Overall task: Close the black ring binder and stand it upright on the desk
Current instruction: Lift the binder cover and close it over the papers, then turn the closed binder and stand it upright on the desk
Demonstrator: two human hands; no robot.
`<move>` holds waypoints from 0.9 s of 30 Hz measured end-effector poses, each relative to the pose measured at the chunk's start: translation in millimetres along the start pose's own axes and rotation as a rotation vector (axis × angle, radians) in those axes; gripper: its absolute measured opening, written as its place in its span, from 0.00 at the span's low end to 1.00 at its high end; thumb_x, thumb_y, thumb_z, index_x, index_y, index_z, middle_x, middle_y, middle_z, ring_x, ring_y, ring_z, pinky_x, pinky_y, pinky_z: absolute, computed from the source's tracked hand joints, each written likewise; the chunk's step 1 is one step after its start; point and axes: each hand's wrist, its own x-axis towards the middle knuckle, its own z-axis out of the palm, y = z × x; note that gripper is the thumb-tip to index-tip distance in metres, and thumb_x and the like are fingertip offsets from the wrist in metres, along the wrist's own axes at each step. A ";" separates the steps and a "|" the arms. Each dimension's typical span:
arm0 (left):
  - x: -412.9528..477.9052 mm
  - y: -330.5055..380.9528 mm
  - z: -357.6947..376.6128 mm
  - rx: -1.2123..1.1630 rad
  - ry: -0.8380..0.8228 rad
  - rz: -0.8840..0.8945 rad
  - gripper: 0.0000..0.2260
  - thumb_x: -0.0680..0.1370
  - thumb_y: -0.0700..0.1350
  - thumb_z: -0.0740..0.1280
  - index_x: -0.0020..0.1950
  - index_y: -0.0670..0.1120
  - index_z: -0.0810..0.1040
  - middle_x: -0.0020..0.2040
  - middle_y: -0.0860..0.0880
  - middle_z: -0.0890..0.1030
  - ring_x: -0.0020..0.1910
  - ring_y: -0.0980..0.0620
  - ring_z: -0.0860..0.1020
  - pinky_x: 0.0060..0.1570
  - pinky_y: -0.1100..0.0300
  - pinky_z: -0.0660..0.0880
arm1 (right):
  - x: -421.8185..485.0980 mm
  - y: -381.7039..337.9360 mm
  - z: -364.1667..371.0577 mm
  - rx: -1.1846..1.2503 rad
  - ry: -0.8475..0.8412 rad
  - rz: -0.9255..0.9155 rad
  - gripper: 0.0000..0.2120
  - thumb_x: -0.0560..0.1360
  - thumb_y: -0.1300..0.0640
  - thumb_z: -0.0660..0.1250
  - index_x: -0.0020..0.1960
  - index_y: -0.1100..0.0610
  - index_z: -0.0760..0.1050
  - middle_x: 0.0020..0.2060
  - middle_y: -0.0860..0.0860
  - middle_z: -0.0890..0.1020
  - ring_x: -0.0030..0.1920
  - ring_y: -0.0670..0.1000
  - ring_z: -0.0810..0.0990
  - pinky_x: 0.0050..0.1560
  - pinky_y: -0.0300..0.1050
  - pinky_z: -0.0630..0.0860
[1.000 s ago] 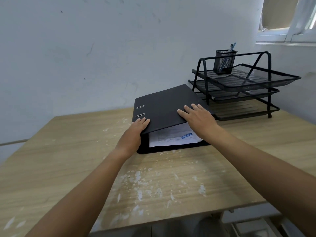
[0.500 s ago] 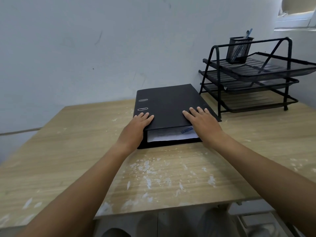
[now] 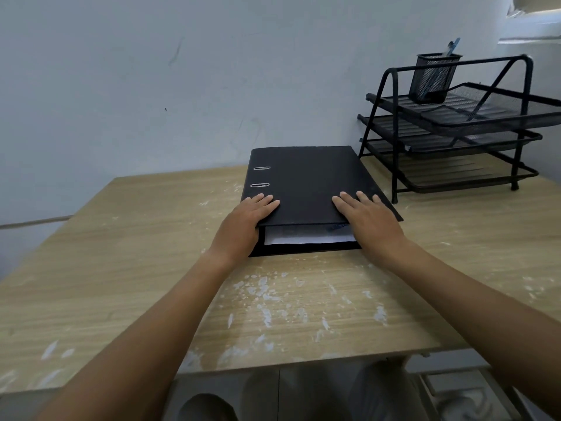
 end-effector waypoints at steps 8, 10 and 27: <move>2.7 3.4 2.6 0.013 -0.042 0.033 0.30 0.74 0.26 0.57 0.73 0.47 0.69 0.73 0.49 0.70 0.75 0.50 0.64 0.76 0.57 0.54 | -10.9 -2.3 5.9 0.109 -0.152 0.023 0.36 0.77 0.75 0.55 0.79 0.53 0.49 0.79 0.51 0.54 0.77 0.58 0.57 0.73 0.55 0.60; 3.6 4.8 2.9 0.016 -0.042 0.025 0.30 0.74 0.26 0.57 0.73 0.47 0.69 0.74 0.49 0.69 0.75 0.51 0.63 0.76 0.58 0.54 | -8.1 -1.0 6.9 0.130 -0.146 0.024 0.37 0.76 0.76 0.54 0.79 0.53 0.49 0.79 0.51 0.54 0.77 0.58 0.56 0.73 0.55 0.60; 6.8 10.6 -3.0 0.029 -0.171 0.004 0.27 0.77 0.34 0.61 0.76 0.46 0.64 0.77 0.48 0.63 0.77 0.51 0.58 0.76 0.60 0.46 | -7.5 18.0 8.4 0.273 -0.293 -0.054 0.37 0.77 0.36 0.58 0.79 0.50 0.48 0.79 0.47 0.51 0.78 0.52 0.52 0.74 0.53 0.59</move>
